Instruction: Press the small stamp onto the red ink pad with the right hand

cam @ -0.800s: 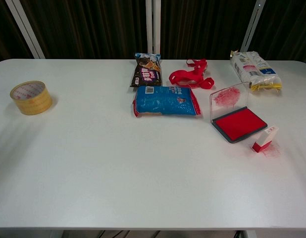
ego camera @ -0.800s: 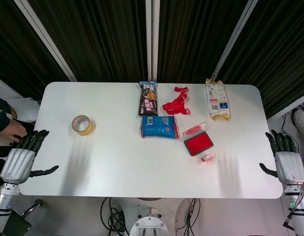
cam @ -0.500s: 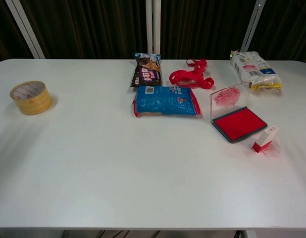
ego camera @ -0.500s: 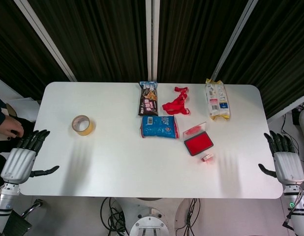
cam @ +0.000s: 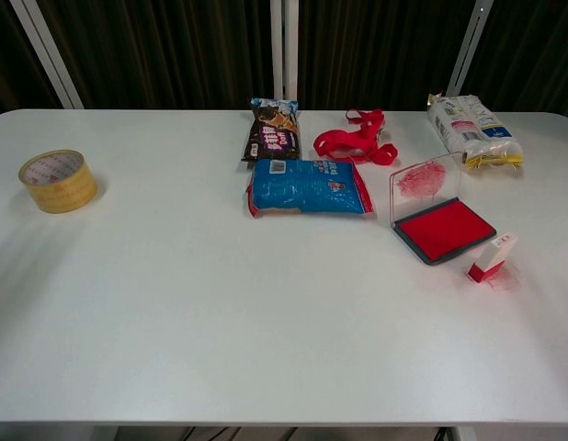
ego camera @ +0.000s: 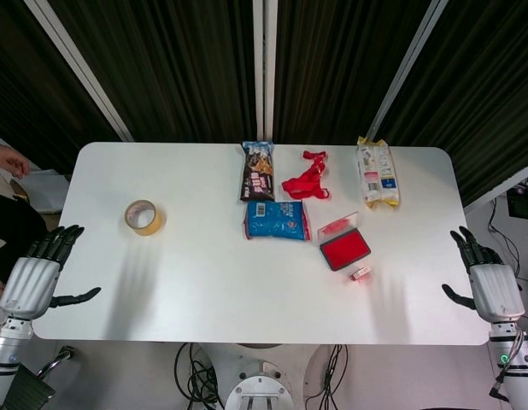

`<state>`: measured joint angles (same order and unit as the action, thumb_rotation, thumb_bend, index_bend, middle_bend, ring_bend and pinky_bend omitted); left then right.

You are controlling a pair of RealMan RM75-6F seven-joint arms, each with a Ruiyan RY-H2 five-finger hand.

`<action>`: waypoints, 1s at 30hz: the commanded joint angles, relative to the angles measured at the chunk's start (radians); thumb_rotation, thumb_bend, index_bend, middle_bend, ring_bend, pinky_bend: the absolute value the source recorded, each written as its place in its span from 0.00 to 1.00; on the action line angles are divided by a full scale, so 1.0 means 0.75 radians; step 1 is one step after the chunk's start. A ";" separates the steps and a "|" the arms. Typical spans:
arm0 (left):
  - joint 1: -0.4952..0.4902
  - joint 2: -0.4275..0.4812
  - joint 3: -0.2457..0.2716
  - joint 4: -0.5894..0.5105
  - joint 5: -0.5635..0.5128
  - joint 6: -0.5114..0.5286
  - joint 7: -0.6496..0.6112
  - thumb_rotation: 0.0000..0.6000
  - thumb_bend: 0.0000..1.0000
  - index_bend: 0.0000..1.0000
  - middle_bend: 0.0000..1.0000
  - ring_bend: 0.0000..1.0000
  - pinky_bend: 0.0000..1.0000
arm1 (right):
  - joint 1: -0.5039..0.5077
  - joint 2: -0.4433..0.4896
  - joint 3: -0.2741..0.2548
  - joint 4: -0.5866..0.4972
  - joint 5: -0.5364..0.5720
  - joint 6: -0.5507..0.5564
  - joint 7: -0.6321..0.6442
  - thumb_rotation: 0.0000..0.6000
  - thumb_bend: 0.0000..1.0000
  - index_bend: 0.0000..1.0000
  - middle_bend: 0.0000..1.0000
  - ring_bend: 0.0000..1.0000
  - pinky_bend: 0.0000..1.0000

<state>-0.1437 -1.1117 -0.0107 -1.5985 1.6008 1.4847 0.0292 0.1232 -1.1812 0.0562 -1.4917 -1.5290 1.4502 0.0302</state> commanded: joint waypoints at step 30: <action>0.001 0.001 0.036 0.038 -0.024 -0.067 -0.063 0.71 0.06 0.06 0.10 0.08 0.16 | 0.327 -0.426 -0.042 0.261 -0.144 -0.395 -0.527 1.00 0.15 0.28 0.24 0.88 1.00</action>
<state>-0.1428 -1.1101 0.0166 -1.5710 1.5833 1.4353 -0.0170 0.3653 -1.4955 0.0246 -1.2992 -1.6428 1.1595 -0.3590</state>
